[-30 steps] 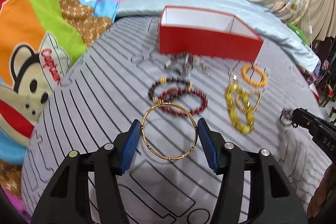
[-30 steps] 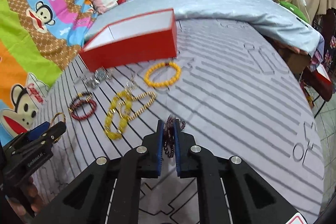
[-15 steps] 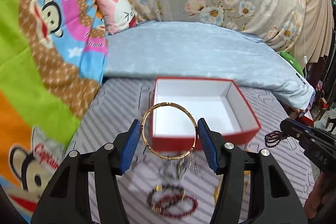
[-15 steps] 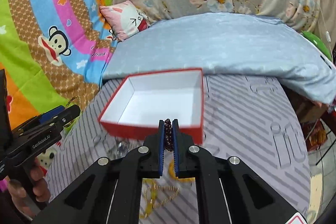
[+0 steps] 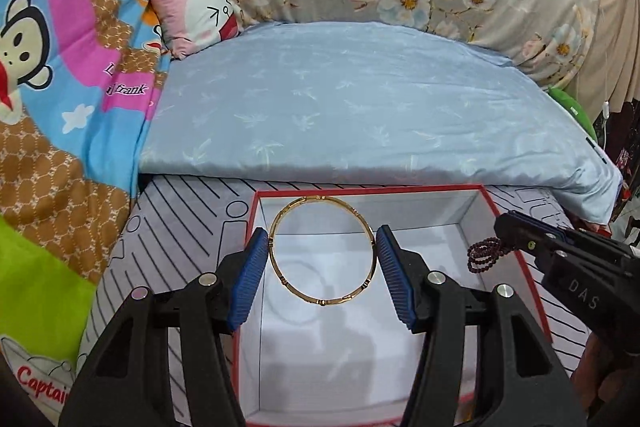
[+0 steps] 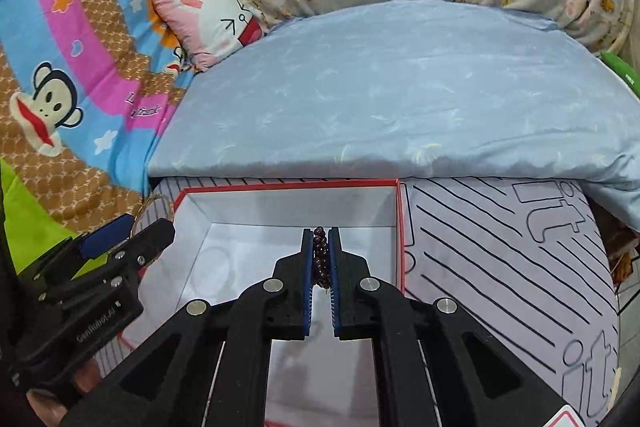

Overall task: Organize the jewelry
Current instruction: 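Carry the bangle into the red box with the left gripper while the right drops the purple bracelet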

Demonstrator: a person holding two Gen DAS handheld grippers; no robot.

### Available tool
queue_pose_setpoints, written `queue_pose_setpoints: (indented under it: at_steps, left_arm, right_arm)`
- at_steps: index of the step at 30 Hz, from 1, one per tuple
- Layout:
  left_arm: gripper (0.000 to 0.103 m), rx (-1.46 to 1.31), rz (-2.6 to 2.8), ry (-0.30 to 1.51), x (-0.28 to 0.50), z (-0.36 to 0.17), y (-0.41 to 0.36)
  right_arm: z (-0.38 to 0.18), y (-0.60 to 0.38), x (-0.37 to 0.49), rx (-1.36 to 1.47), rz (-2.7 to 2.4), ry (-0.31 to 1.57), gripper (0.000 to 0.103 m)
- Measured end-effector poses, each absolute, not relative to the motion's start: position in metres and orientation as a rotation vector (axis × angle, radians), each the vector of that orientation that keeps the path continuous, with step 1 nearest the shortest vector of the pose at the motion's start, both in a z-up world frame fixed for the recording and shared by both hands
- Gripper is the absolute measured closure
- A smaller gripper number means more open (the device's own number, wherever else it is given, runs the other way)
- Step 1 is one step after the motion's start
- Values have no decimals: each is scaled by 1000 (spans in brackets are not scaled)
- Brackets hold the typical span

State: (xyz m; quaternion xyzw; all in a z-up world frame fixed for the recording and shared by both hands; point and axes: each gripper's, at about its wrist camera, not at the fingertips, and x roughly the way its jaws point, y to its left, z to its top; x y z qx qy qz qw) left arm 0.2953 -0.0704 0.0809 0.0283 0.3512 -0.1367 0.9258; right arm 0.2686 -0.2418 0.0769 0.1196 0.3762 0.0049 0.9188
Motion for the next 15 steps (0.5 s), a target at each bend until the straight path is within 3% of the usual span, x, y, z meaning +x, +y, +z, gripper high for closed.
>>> queue_pose_setpoints:
  at_steps: [4, 6, 10, 15]
  left_arm:
    - [49, 65, -275, 732, 313, 73, -77]
    - [49, 59, -272, 744, 319, 69, -78]
    - [34, 59, -238, 725, 320, 68, -75]
    - [32, 69, -231, 706, 311, 74, -75]
  right_arm:
    - [65, -241, 288, 231, 2, 802, 95]
    - [61, -238, 292, 212, -3, 808, 90]
    - [67, -234, 284, 187, -20, 773, 69]
    - [75, -228, 268, 158, -24, 748, 66]
